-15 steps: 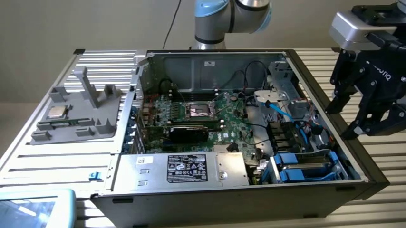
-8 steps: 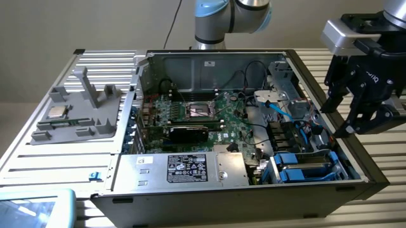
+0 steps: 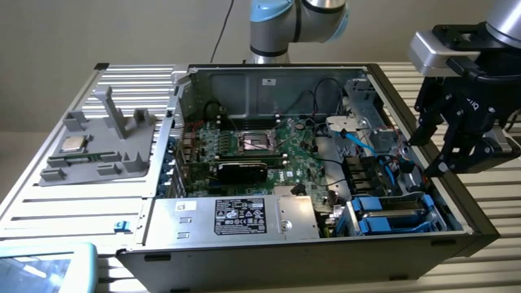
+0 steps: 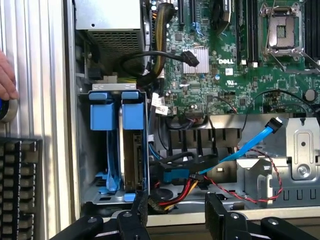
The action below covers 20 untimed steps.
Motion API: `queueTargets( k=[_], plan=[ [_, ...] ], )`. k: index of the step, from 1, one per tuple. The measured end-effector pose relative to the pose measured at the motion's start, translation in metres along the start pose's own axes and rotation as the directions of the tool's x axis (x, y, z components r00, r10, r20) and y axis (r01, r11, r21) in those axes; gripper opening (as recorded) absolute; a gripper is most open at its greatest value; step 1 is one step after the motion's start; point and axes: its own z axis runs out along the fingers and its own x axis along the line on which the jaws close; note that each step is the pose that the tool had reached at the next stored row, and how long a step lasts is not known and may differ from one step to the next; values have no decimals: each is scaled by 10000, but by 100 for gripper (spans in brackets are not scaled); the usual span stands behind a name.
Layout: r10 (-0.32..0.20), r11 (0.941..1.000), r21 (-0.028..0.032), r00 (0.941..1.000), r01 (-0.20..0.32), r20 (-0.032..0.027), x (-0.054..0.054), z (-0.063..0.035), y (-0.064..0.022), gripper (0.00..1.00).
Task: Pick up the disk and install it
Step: 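Insert the first disk wire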
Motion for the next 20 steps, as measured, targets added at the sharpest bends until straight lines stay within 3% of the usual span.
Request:
queueTargets(
  k=[8,17,20],
  plan=[
    [169,9999,10,9999,-169,1,-84,63,-24,58],
    [819,9966,48,9966,-819,-7,-103,120,-32,58],
    [998,9950,-2,9950,-998,-15,-107,137,-30,58]
  ],
)
